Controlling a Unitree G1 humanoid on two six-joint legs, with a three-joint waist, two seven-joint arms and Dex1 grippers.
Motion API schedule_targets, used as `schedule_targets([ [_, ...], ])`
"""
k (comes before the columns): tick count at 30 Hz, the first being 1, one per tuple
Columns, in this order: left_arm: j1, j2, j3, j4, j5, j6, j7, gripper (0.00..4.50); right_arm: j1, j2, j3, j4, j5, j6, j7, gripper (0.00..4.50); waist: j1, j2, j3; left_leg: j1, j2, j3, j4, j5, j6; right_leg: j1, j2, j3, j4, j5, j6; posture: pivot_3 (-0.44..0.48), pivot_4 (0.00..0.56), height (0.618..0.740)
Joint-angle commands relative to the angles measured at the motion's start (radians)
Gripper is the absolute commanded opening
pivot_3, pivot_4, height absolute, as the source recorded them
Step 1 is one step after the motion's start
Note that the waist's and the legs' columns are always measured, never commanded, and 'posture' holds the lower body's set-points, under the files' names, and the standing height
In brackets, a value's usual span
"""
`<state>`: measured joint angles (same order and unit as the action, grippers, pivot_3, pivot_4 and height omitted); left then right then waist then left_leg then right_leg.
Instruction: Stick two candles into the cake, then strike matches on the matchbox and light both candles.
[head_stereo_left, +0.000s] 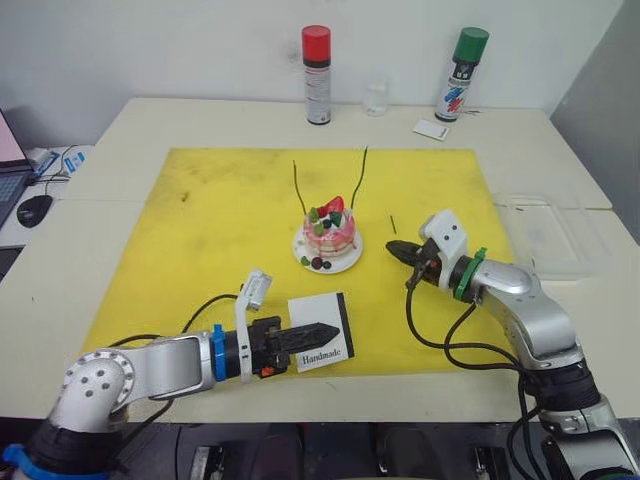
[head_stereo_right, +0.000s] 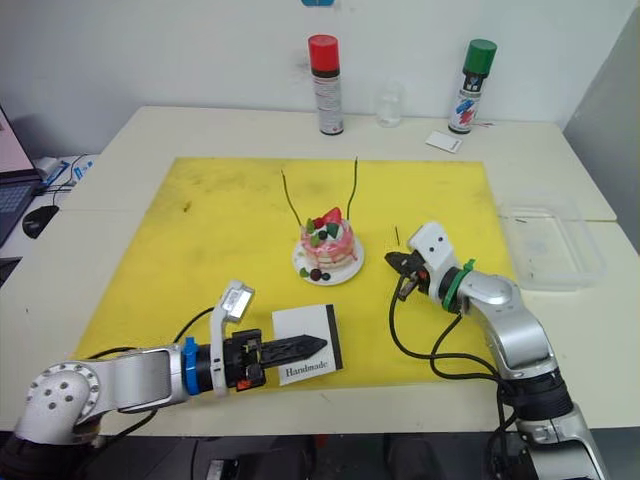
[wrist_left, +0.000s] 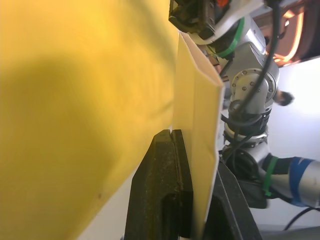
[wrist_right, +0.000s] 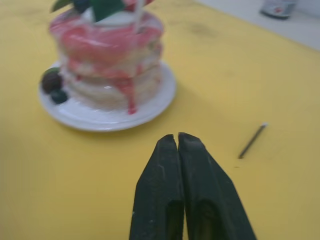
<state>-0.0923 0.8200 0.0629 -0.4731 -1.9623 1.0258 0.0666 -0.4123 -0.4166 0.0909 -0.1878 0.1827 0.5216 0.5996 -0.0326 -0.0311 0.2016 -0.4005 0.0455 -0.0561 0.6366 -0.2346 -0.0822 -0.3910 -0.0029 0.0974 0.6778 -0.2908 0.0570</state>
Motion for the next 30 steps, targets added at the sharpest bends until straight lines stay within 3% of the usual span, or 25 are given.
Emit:
schedule_targets([
  [1, -0.003, 0.025, 0.068, -0.09, -0.01, -0.076, -0.027, 0.0, -0.019, 0.028, -0.03, -0.016, -0.016, -0.027, -0.069, 1.25, 0.0, 0.0, 0.0, 0.0, 0.0, 0.0, 0.0, 0.0, 0.0, 0.0, 0.0, 0.0, 0.0, 0.0, 0.0, 0.0, 0.15, 0.74],
  [7, 0.027, 0.027, 0.147, -0.252, 0.179, -0.172, -0.048, 0.0, -0.061, 0.149, 0.004, 0.077, -0.136, -0.068, -0.276, 3.31, -0.002, 0.0, 0.0, 0.0, 0.0, 0.001, -0.001, 0.0, 0.0, -0.001, 0.0, 0.001, 0.0, 0.0, 0.0, 0.0, 0.15, 0.74],
  [15, 0.102, -0.006, 0.158, -0.314, 0.242, -0.273, 0.004, 0.0, -0.108, 0.269, 0.005, 0.302, -0.225, -0.187, -0.446, 3.31, 0.001, 0.0, 0.0, -0.001, 0.0, 0.002, -0.005, 0.0, 0.0, -0.004, 0.0, 0.001, 0.0, 0.0, -0.001, 0.0, 0.15, 0.74],
  [20, 0.106, -0.041, 0.079, -0.358, 0.352, -0.293, 0.02, 0.0, -0.163, 0.323, -0.031, 0.433, -0.236, -0.215, -0.543, 3.31, -0.001, 0.0, 0.0, -0.001, 0.0, 0.002, -0.005, 0.0, 0.0, -0.004, 0.0, 0.001, 0.0, 0.0, -0.001, 0.0, 0.15, 0.74],
  [29, 0.08, -0.083, 0.017, -0.371, 0.429, -0.319, 0.045, 0.0, -0.194, 0.377, -0.056, 0.51, -0.212, -0.144, -0.565, 3.31, -0.002, 0.0, 0.0, 0.001, 0.001, 0.001, -0.005, 0.0, 0.0, -0.003, 0.0, 0.0, 0.002, 0.0, -0.001, 0.0, 0.15, 0.74],
  [30, 0.076, -0.086, 0.017, -0.369, 0.43, -0.321, 0.048, 0.0, -0.19, 0.379, -0.057, 0.511, -0.214, -0.136, -0.568, 2.94, -0.002, 0.0, 0.0, 0.001, 0.001, 0.001, -0.005, 0.0, 0.0, -0.003, 0.0, 0.0, 0.002, 0.0, -0.001, 0.0, 0.15, 0.74],
])
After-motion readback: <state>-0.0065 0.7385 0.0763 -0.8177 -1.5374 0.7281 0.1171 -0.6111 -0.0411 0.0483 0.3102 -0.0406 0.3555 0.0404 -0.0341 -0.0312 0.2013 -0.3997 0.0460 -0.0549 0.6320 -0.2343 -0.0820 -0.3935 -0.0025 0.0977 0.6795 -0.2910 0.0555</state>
